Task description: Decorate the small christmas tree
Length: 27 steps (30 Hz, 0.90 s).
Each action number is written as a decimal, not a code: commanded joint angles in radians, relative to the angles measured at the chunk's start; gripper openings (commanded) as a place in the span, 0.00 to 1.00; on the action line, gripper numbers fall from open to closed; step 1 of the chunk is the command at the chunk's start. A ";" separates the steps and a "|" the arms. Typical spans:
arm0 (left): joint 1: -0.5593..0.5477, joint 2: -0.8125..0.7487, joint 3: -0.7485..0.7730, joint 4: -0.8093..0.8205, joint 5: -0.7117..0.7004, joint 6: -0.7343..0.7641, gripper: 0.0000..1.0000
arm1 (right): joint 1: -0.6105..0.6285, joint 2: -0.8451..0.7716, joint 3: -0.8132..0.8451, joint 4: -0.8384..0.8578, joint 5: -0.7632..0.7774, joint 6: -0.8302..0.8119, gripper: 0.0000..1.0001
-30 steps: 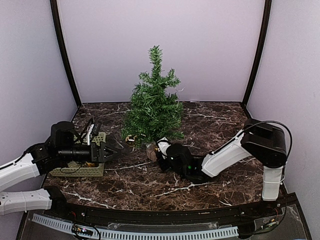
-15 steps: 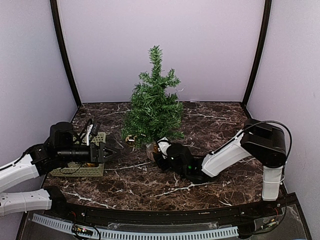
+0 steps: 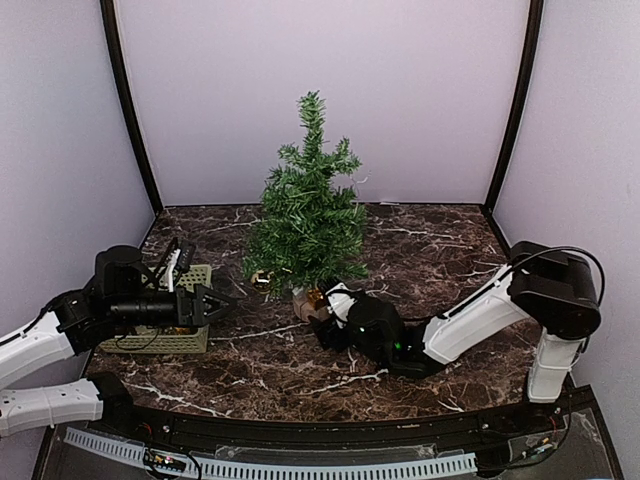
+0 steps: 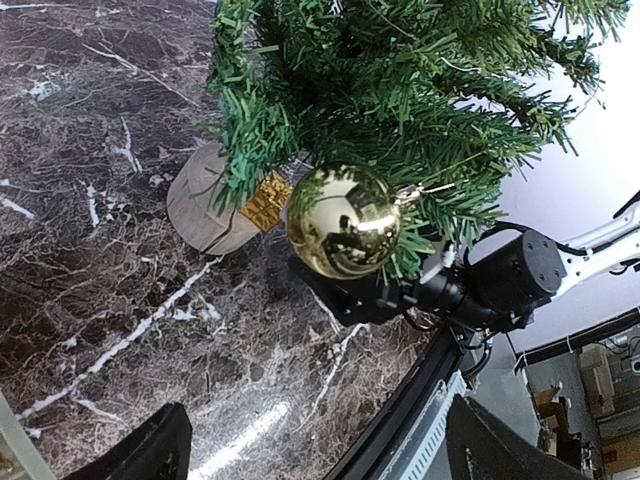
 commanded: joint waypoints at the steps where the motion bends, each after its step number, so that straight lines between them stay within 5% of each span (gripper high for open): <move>1: 0.005 -0.021 0.020 -0.064 -0.041 0.022 0.91 | 0.059 -0.075 -0.040 -0.001 0.051 0.018 0.84; 3: 0.005 -0.025 0.023 -0.076 -0.053 0.018 0.91 | 0.079 -0.108 -0.065 -0.030 0.066 0.043 0.83; 8: 0.005 -0.037 0.020 -0.087 -0.078 0.004 0.91 | 0.099 -0.188 -0.120 -0.110 0.062 0.137 0.58; 18: 0.006 -0.039 0.022 -0.115 -0.107 0.005 0.92 | 0.075 -0.282 -0.264 -0.126 -0.026 0.353 0.33; 20: 0.008 -0.037 0.020 -0.119 -0.118 0.014 0.92 | 0.048 -0.269 -0.274 -0.102 -0.073 0.379 0.20; 27: 0.014 -0.013 0.029 -0.163 -0.152 0.049 0.93 | -0.045 -0.228 -0.258 0.019 -0.198 0.415 0.12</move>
